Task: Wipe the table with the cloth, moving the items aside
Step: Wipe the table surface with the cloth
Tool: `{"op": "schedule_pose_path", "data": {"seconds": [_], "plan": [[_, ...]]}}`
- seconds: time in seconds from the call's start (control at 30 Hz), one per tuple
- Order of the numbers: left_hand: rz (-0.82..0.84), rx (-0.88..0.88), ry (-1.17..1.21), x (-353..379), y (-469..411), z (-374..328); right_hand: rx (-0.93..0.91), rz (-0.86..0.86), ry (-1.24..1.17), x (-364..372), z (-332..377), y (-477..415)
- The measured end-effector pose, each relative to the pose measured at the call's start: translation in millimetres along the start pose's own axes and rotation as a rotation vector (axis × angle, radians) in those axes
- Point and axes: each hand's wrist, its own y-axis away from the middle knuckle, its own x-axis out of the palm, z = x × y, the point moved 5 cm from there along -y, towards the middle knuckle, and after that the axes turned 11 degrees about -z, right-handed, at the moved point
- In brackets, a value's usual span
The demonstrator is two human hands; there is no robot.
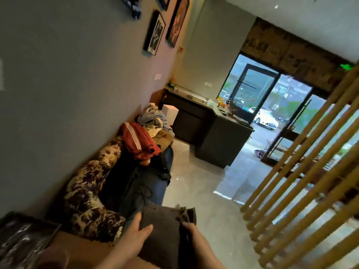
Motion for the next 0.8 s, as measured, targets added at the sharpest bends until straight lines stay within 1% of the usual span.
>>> {"op": "schedule_pose_path", "data": {"seconds": [0.03, 0.07, 0.1, 0.17, 0.23, 0.37, 0.43, 0.5, 0.6, 0.7, 0.73, 0.8], "plan": [[-0.020, 0.009, 0.003, -15, -14, 4, -0.018, 0.040, -0.013, 17, 0, -29], [-0.030, 0.004, -0.002, -26, -22, 8, -0.002, -0.010, -0.032, 30, -2, -44], [-0.072, -0.005, -0.031, -41, -37, 19, -0.032, -0.025, -0.018, 48, -1, -63], [-0.202, 0.034, -0.102, -73, -62, 40, -0.130, 0.007, 0.150, 83, 0, -98], [-0.265, 0.033, -0.187, -98, -75, 60, -0.269, 0.009, 0.321, 113, -15, -139], [-0.292, 0.029, -0.233, -127, -95, 88, -0.402, 0.080, 0.705, 166, -64, -201], [-0.296, 0.027, -0.266, -133, -106, 95, -0.384, 0.123, 0.852, 187, -97, -226], [-0.296, 0.038, -0.289, -136, -118, 101, -0.348, 0.175, 0.940, 204, -126, -239], [-0.269, 0.027, -0.292, -130, -131, 109, -0.261, 0.249, 0.994, 229, -156, -244], [-0.243, 0.017, -0.312, -122, -142, 115, -0.225, 0.319, 1.073, 249, -174, -250], [-0.238, 0.015, -0.324, -121, -146, 118, -0.205, 0.329, 1.076, 252, -175, -251], [-0.240, 0.002, -0.316, -120, -154, 125, -0.141, 0.328, 0.966, 256, -171, -257]]}}
